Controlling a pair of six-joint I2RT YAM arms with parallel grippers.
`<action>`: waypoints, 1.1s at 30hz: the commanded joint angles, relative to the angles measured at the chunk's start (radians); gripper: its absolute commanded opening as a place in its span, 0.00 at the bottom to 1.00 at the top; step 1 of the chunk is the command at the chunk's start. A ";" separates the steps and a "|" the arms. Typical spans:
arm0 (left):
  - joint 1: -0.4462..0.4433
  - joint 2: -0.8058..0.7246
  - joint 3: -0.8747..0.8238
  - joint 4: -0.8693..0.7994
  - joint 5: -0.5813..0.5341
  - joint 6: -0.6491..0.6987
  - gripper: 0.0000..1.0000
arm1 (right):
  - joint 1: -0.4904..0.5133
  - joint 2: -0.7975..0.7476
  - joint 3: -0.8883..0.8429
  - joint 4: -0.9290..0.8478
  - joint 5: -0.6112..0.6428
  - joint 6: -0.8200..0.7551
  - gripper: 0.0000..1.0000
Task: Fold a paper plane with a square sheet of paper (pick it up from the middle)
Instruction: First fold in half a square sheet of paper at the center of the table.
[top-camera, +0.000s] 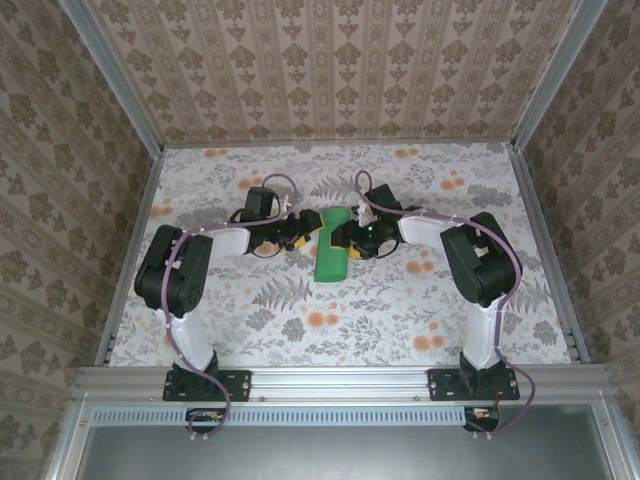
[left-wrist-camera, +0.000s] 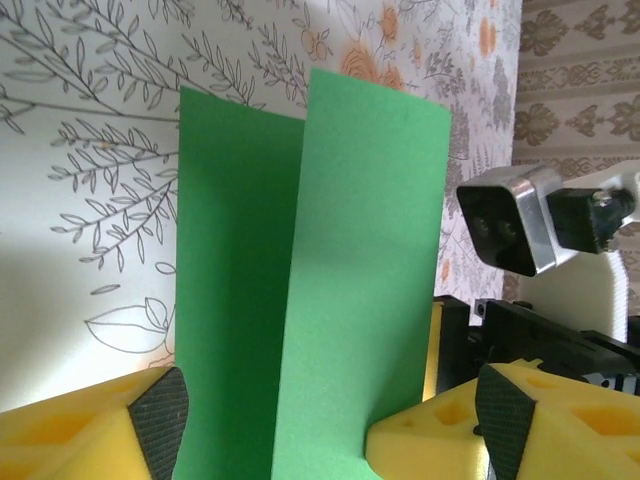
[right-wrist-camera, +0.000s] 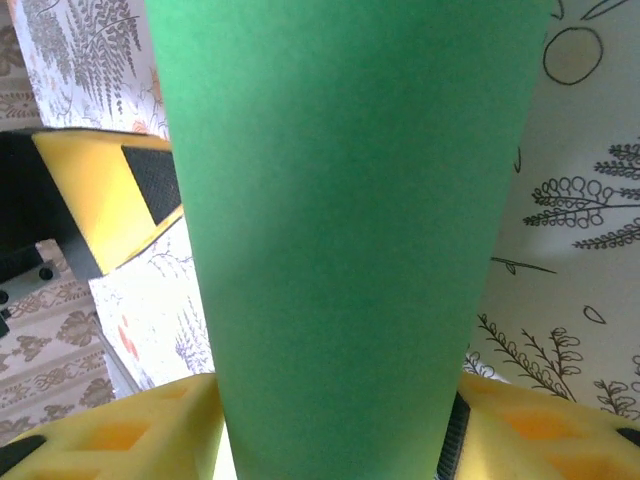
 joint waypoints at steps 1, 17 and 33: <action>0.033 0.042 0.028 0.021 0.099 0.028 0.80 | -0.009 0.023 -0.013 0.017 -0.065 -0.027 0.59; 0.018 0.173 0.094 0.090 0.218 0.005 0.50 | -0.028 0.057 -0.001 0.047 -0.151 -0.015 0.62; 0.026 0.171 0.061 0.172 0.191 -0.015 0.06 | -0.048 -0.005 -0.010 -0.002 -0.082 -0.034 0.62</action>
